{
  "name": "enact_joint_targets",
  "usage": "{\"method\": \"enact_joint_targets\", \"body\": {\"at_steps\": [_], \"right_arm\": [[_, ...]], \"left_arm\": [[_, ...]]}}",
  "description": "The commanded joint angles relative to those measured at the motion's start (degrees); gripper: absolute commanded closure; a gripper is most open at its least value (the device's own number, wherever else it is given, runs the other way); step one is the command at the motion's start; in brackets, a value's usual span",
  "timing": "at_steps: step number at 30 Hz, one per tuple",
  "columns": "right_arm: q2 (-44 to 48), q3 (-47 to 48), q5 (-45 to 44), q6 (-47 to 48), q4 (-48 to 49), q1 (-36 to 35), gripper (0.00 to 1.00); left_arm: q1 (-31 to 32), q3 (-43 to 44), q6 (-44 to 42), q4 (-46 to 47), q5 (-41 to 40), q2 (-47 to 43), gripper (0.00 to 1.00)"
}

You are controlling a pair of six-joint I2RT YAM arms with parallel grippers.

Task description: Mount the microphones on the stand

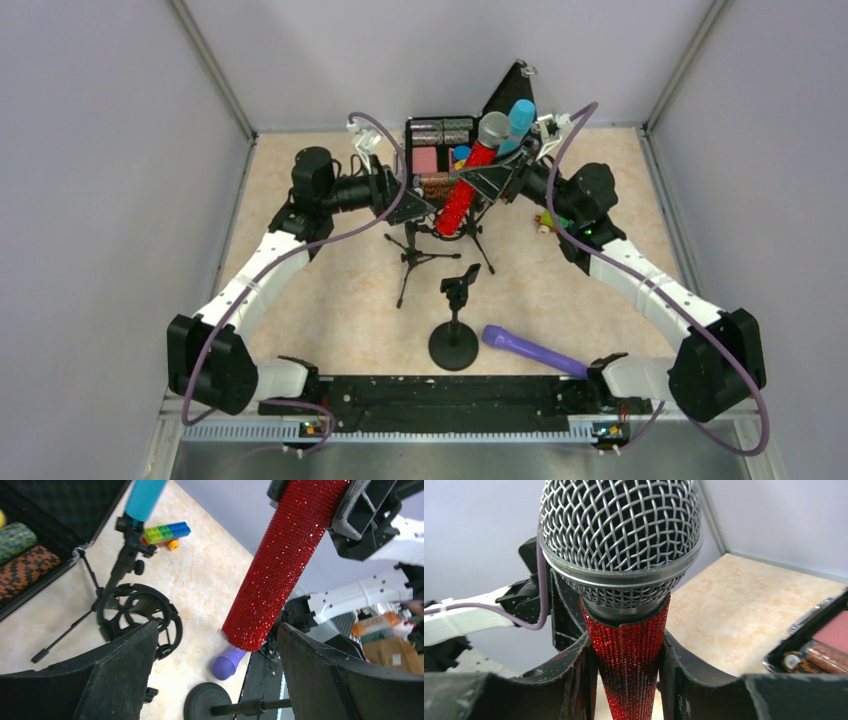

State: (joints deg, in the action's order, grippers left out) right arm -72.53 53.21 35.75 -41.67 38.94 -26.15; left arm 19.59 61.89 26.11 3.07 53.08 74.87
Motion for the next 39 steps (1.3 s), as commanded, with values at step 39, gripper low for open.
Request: {"method": "enact_joint_targets", "body": {"at_steps": [39], "right_arm": [[6.92,-7.10,-11.87,16.38,5.27,-0.49,1.00]], "left_arm": [[-7.03,-3.07,-11.71,-7.16,-65.24,-10.45,0.01]]}}
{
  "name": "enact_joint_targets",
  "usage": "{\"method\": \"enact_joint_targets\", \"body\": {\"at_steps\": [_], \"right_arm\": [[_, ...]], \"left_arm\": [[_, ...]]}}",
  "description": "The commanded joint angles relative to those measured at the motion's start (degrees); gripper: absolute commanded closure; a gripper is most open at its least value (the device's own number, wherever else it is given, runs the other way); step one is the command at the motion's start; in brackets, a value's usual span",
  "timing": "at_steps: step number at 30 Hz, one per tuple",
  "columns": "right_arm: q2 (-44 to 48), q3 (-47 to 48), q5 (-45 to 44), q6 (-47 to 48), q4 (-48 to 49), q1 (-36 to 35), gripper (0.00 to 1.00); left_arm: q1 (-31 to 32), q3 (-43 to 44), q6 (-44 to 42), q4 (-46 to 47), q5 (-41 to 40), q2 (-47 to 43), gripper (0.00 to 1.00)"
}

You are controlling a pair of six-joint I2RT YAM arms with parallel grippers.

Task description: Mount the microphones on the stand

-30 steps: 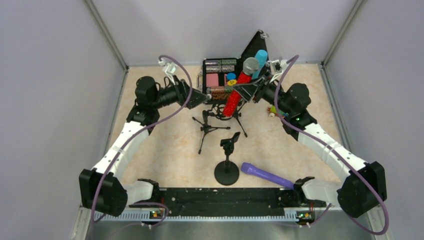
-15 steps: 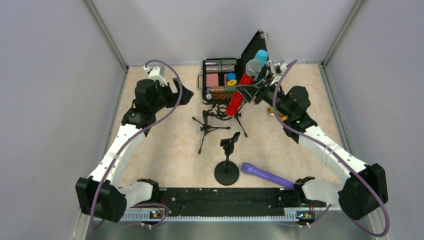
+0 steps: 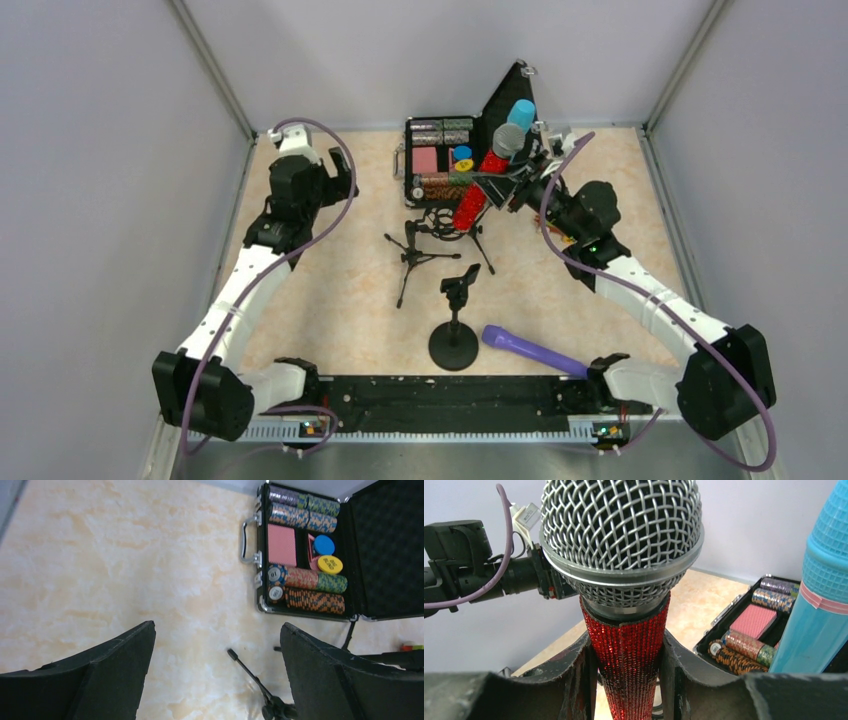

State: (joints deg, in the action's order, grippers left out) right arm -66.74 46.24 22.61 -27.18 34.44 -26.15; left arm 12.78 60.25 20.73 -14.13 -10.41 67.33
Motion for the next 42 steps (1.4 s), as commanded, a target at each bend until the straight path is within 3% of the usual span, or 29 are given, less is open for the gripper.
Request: {"method": "enact_joint_targets", "body": {"at_steps": [1,6,17,42], "right_arm": [[0.83,0.01,1.49,2.28,10.52,-0.50,1.00],[-1.33,2.00,2.93,4.59,12.01,-0.51,1.00],[-6.35,7.37,2.02,9.64,8.70,-2.11,1.00],[-12.88,7.53,-0.03,11.21,11.32,-5.26,1.00]], "left_arm": [[-0.21,-2.66,-7.34,12.39,-1.39,-3.53,0.01],[-0.21,-4.21,-9.39,19.49,-0.56,-4.21,0.01],[-0.21,-3.98,-8.96,21.82,1.04,-1.47,0.01],[-0.29,-10.10,-10.01,21.38,0.25,-5.40,0.01]]}}
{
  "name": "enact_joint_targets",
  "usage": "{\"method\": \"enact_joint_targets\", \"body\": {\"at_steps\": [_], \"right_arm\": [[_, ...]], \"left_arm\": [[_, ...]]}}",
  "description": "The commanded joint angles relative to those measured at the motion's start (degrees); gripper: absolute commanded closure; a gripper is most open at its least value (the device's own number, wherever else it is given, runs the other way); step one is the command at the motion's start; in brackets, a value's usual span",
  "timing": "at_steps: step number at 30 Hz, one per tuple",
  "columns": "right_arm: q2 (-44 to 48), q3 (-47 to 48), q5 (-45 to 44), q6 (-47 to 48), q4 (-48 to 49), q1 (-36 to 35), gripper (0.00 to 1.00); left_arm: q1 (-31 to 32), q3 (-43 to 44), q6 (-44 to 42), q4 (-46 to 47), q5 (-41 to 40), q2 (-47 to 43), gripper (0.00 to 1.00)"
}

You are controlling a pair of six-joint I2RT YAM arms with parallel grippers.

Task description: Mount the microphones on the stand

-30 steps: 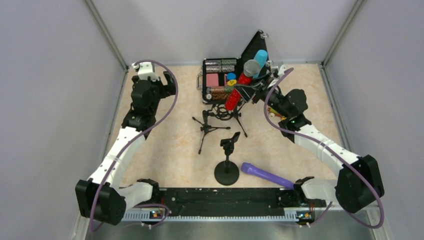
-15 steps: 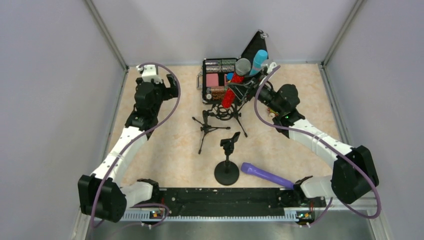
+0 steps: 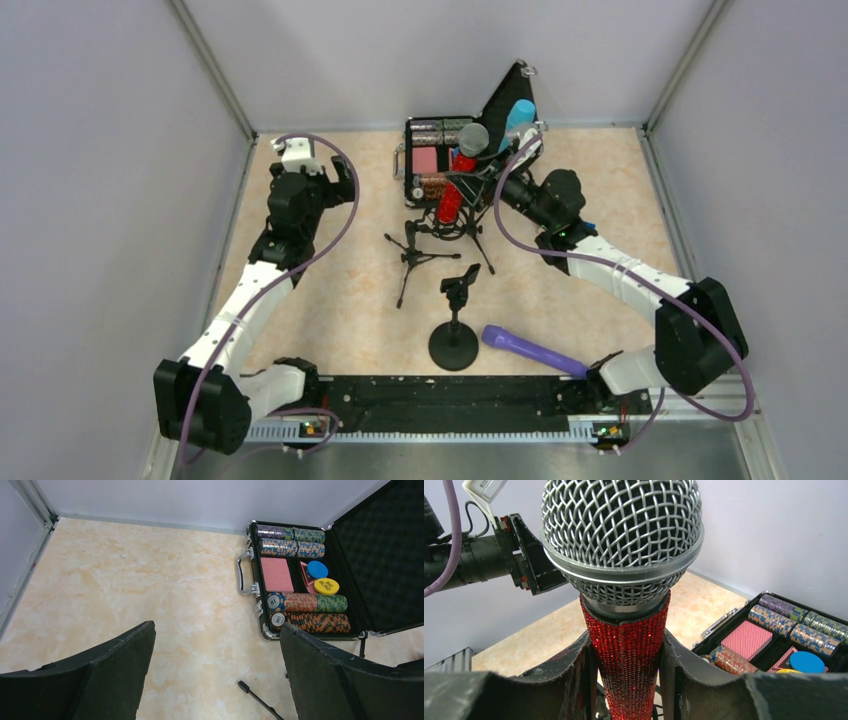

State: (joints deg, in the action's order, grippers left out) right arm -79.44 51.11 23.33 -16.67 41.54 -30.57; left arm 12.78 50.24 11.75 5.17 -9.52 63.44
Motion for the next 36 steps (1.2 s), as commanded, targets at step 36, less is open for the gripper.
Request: {"method": "enact_joint_targets", "body": {"at_steps": [36], "right_arm": [[0.92,-4.94,-2.33,8.49,1.18,-2.22,1.00]], "left_arm": [[-0.29,-0.01,-0.67,1.29,1.48,-0.91,0.02]]}}
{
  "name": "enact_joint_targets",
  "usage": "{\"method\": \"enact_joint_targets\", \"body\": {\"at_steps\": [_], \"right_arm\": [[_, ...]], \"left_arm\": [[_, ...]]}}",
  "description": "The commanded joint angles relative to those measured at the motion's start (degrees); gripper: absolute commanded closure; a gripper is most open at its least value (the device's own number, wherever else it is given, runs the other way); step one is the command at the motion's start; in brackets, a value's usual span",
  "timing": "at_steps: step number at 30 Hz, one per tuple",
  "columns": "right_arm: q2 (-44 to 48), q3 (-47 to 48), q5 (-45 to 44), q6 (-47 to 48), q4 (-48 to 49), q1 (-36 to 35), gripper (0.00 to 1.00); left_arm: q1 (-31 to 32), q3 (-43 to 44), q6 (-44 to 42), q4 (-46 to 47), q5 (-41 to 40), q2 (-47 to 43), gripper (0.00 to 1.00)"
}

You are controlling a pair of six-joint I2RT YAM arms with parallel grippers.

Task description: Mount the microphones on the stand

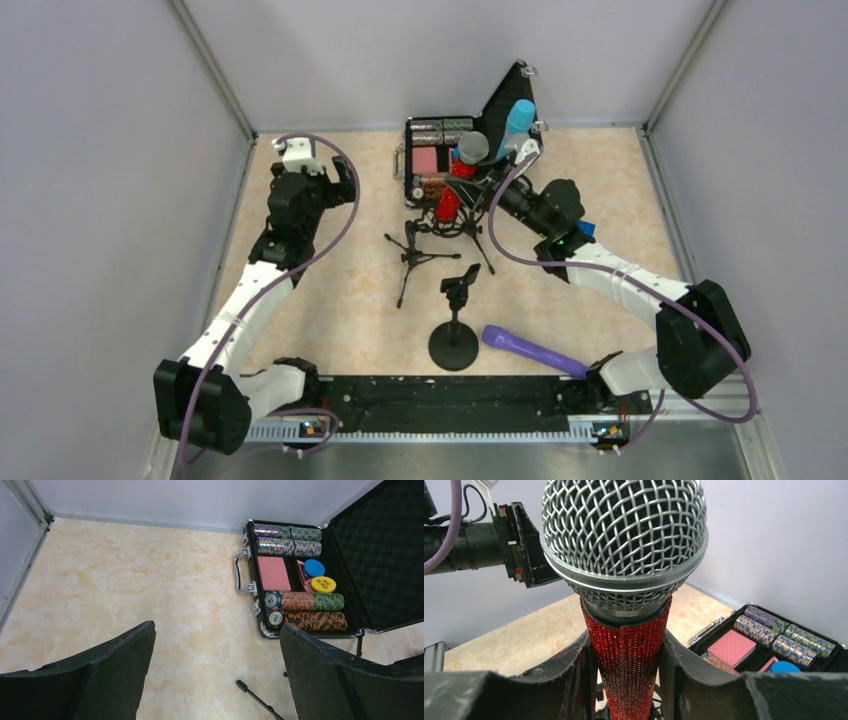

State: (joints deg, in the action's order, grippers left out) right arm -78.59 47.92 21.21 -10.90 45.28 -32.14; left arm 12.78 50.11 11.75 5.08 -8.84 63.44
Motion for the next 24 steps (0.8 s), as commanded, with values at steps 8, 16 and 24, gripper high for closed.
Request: {"method": "enact_joint_targets", "body": {"at_steps": [8,16,24], "right_arm": [[-1.83,3.18,-1.32,3.16,-12.30,-0.64,1.00],[-2.97,3.68,-1.39,5.32,-14.09,-1.65,1.00],[-3.50,1.63,-0.52,7.26,-12.01,-2.05,1.00]], "left_arm": [[-0.29,0.18,-0.62,1.25,1.29,-0.77,0.02],[-0.29,0.19,-0.67,1.05,1.28,-0.80,0.02],[-0.29,0.30,-0.58,0.98,1.55,-0.53,0.02]]}}
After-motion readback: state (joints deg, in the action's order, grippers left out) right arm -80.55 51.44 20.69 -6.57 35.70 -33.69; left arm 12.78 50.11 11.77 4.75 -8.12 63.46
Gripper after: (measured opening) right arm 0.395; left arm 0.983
